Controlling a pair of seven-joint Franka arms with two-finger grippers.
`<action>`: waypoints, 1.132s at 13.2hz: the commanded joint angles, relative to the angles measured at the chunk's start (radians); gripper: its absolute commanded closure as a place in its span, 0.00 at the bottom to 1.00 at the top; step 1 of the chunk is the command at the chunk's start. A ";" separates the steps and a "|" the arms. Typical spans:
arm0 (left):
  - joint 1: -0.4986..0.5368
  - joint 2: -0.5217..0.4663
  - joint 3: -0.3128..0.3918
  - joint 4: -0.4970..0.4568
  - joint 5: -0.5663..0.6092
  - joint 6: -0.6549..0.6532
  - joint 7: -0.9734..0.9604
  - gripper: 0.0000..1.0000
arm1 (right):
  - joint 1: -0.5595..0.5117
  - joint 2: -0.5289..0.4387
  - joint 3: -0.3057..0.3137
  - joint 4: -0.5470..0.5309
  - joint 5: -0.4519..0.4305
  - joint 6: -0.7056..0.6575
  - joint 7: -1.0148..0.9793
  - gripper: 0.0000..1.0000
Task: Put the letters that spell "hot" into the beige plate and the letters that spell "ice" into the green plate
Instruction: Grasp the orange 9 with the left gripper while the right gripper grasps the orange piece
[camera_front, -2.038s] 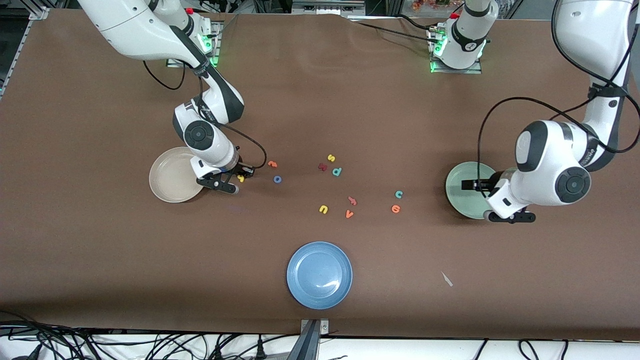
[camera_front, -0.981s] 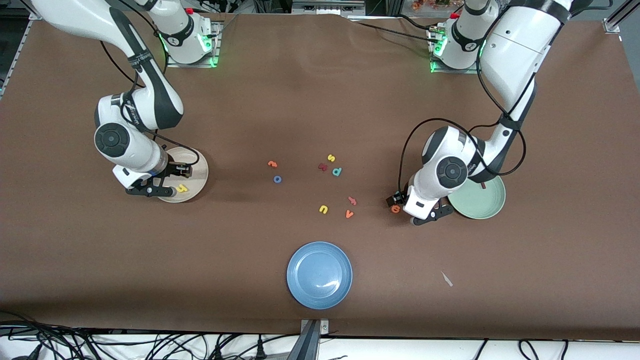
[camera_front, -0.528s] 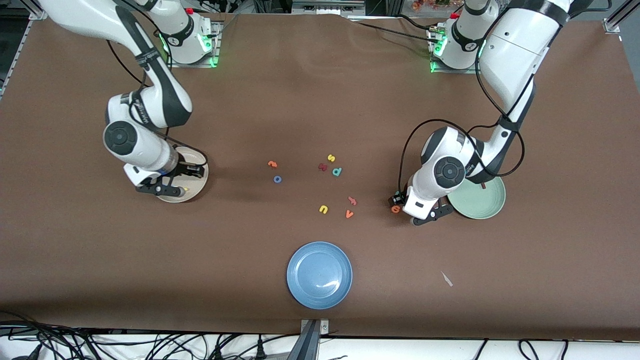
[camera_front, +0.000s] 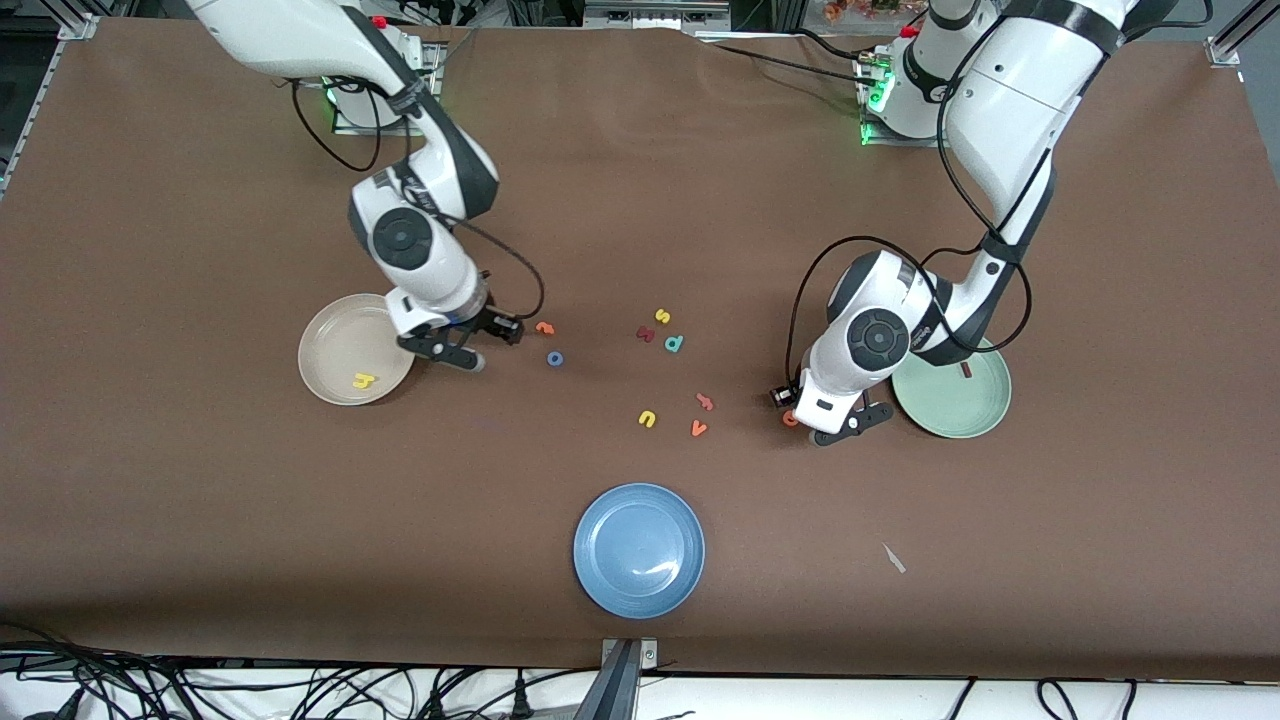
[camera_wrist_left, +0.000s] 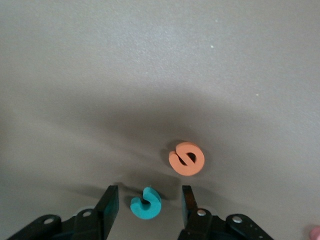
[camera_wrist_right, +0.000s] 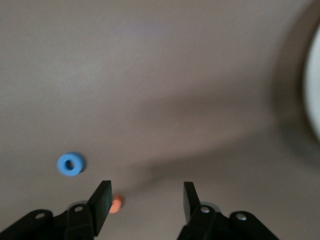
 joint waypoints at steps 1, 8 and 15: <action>-0.008 0.010 0.008 -0.001 0.044 0.034 -0.045 0.57 | 0.037 0.039 -0.007 0.015 -0.002 0.048 0.127 0.34; 0.001 0.009 0.007 0.002 0.044 0.023 -0.033 1.00 | 0.092 0.096 -0.008 0.017 -0.002 0.129 0.212 0.34; 0.016 -0.034 0.001 0.007 0.038 -0.099 0.016 0.66 | 0.104 0.114 -0.011 0.017 -0.007 0.145 0.213 0.35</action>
